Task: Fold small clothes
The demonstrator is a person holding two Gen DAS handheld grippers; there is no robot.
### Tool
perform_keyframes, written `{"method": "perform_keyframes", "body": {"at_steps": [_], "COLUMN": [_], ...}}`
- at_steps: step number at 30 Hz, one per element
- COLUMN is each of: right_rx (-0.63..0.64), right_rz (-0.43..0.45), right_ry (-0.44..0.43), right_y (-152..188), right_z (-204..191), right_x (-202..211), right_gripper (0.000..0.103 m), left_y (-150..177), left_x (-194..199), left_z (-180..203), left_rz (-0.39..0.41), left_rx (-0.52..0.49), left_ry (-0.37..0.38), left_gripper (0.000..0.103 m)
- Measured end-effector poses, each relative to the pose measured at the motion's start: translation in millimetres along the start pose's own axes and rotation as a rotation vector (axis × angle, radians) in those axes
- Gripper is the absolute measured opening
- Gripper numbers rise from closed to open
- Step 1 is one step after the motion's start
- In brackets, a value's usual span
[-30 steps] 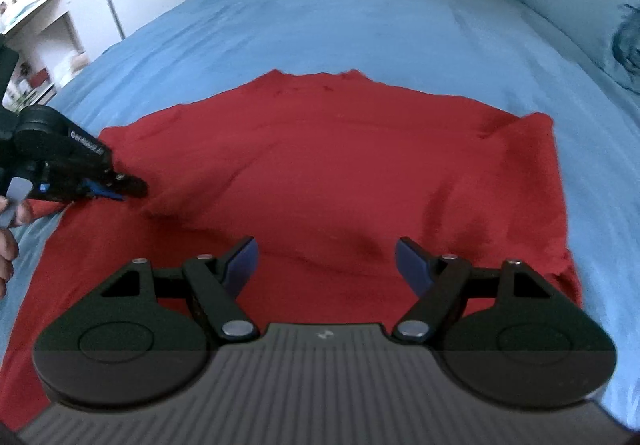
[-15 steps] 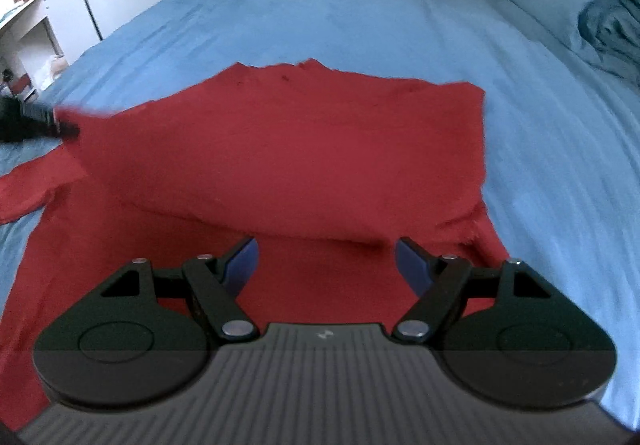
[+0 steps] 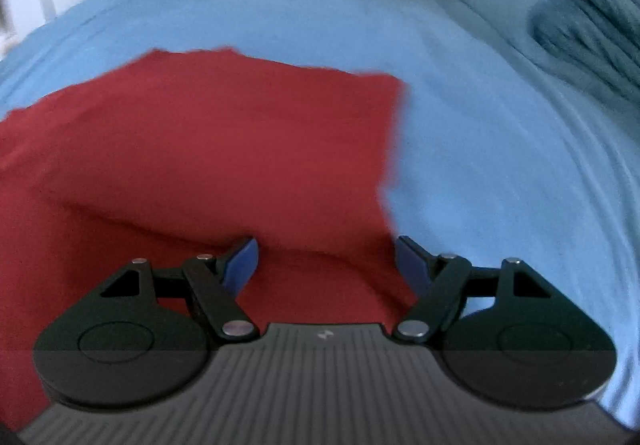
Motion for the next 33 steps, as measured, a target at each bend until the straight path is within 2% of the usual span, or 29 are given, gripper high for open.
{"method": "perform_keyframes", "body": {"at_steps": [2, 5, 8, 11, 13, 15, 18, 20, 23, 26, 29, 31, 33], "right_rx": [-0.067, -0.053, -0.077, -0.070, -0.069, -0.066, -0.085, -0.111, -0.119, -0.070, -0.002, -0.010, -0.045], "right_rz": [-0.033, 0.043, 0.125, 0.167, 0.187, 0.168, 0.120, 0.117, 0.147, 0.129, 0.073, 0.036, 0.041], "right_ry": [-0.014, 0.000, -0.085, -0.149, -0.136, -0.099, -0.027, -0.030, -0.140, -0.222, -0.214, -0.155, -0.139], "right_y": [1, -8, -30, -56, -69, -79, -88, -89, -75, -45, -11, 6, 9], "right_z": [20, 26, 13, -15, -29, -36, -27, -14, -1, 0, -7, -1, 5], "right_x": [1, 21, 29, 11, -11, -40, -75, -72, -29, 4, 9, 2, 0], "right_gripper": [0.090, 0.091, 0.092, 0.099, 0.101, 0.101, 0.100, 0.100, 0.100, 0.101, 0.100, 0.100, 0.100], "left_y": [1, 3, 3, 0, -3, -4, -3, 0, 8, 22, 33, 38, 43], "left_x": [-1, -4, -14, -24, -34, -43, -49, -47, -41, -40, -36, -34, -32], "left_z": [6, 13, 18, 23, 24, 22, 19, 17, 15, 12, 7, 3, 0], "left_rz": [-0.001, -0.004, -0.009, -0.003, -0.004, -0.013, -0.028, -0.032, -0.052, -0.091, -0.108, -0.113, -0.118], "left_rx": [-0.010, -0.015, -0.006, -0.023, -0.028, -0.017, -0.010, -0.007, -0.007, 0.000, 0.023, 0.038, 0.055], "left_ry": [0.017, 0.038, 0.055, 0.064, 0.065, 0.063, 0.049, 0.047, 0.045, 0.035, 0.025, 0.019, 0.013], "left_gripper": [0.058, 0.062, 0.063, 0.065, 0.066, 0.066, 0.066, 0.066, 0.067, 0.067, 0.067, 0.067, 0.067]}}
Point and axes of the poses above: each gripper's, at about its wrist camera, not at the fingertips, and x roughly against the way its jaws point, z to its right, y to its underside, the point moved 5 cm from there along -x, roughly the way its jaws point, and after that the axes turned 15 degrees about y, right-handed, at the moved point
